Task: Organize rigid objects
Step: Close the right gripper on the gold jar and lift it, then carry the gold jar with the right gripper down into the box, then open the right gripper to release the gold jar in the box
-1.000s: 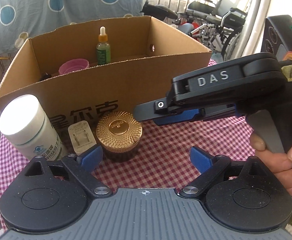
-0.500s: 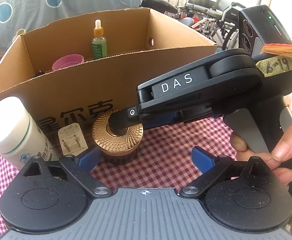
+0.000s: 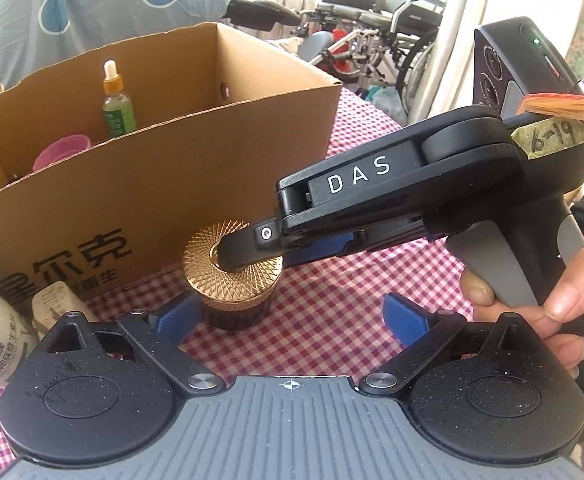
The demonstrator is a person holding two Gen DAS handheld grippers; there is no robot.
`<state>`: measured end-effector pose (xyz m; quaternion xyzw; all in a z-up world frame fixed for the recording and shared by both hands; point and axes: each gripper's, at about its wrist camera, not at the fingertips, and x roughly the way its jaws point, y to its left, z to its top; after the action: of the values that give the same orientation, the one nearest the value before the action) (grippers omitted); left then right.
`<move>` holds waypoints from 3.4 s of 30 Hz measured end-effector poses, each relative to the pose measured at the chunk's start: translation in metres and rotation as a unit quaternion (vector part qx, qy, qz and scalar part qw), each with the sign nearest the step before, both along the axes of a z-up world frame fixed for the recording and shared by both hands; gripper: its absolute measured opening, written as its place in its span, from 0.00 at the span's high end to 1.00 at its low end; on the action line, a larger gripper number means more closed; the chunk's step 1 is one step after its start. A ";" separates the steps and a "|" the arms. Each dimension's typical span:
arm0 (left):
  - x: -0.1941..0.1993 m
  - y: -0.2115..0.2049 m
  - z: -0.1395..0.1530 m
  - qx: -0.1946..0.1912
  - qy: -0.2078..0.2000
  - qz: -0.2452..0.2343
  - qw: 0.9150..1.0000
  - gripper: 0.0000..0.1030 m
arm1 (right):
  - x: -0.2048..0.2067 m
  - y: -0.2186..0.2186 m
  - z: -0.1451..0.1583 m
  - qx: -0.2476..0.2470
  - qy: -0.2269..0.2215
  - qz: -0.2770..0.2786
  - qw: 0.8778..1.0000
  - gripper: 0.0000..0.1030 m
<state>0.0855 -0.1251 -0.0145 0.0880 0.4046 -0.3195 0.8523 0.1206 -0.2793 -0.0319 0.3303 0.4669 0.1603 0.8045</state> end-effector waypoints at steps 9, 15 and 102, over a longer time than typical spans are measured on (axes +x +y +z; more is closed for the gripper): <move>-0.007 -0.015 0.002 0.000 -0.024 -0.032 0.999 0.07 | -0.020 -0.026 0.001 0.011 0.007 -0.038 0.999 0.57; -0.008 -0.010 0.003 0.005 -0.038 -0.017 0.999 0.06 | -0.029 -0.041 0.004 0.020 0.004 -0.054 0.998 0.57; 0.208 -0.023 0.035 -0.034 0.095 0.180 0.978 0.46 | 0.208 0.014 0.087 -0.209 -0.010 0.124 0.970 0.59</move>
<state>0.2937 -0.1477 0.0208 -0.0464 0.4816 -0.1810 0.8562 0.3290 -0.2650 0.0551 0.0930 0.5195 0.1611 0.8340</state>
